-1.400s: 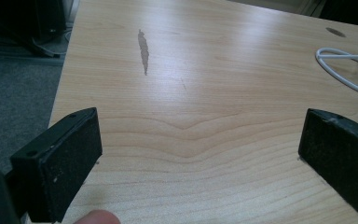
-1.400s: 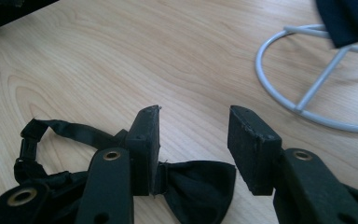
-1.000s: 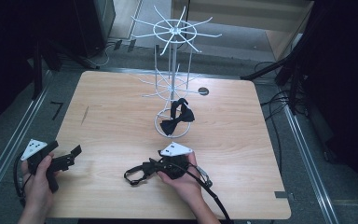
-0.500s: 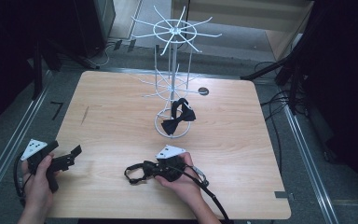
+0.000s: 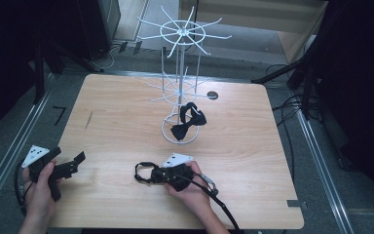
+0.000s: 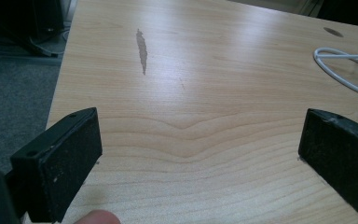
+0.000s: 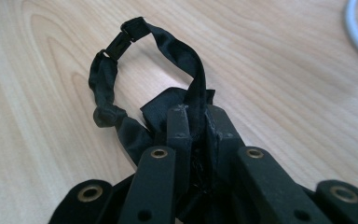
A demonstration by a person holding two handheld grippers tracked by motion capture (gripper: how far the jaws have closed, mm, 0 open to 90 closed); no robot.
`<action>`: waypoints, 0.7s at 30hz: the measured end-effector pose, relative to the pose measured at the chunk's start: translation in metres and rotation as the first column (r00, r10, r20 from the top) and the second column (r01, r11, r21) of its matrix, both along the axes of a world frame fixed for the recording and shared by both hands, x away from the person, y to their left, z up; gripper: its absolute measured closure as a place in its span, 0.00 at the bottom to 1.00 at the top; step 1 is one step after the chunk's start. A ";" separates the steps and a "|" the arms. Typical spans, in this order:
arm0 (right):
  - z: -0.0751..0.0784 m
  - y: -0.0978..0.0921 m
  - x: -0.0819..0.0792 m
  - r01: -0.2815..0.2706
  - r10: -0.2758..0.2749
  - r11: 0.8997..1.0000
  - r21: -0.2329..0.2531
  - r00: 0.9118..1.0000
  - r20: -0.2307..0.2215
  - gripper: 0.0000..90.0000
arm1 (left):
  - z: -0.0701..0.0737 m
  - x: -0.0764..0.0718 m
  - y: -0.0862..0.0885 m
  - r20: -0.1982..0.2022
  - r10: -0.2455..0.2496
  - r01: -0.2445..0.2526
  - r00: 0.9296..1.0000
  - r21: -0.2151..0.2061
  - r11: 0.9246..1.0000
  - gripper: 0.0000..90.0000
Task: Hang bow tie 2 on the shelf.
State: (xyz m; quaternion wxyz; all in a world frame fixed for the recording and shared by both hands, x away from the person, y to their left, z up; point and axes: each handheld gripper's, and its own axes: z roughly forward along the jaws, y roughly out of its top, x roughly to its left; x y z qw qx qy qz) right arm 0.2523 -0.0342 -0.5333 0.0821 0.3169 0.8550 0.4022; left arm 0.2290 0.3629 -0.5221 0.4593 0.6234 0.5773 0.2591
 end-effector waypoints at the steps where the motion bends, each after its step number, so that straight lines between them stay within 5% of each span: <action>1: 0.000 -0.001 0.000 0.006 -0.006 1.000 0.002 1.000 0.009 0.93 | 0.000 0.000 0.000 0.000 -0.001 0.001 1.000 -0.001 1.000 0.00; 21: 0.032 -0.024 -0.004 0.093 -0.113 0.986 0.141 0.983 0.144 0.93 | 0.000 0.000 0.000 0.000 -0.002 0.002 1.000 0.000 1.000 0.00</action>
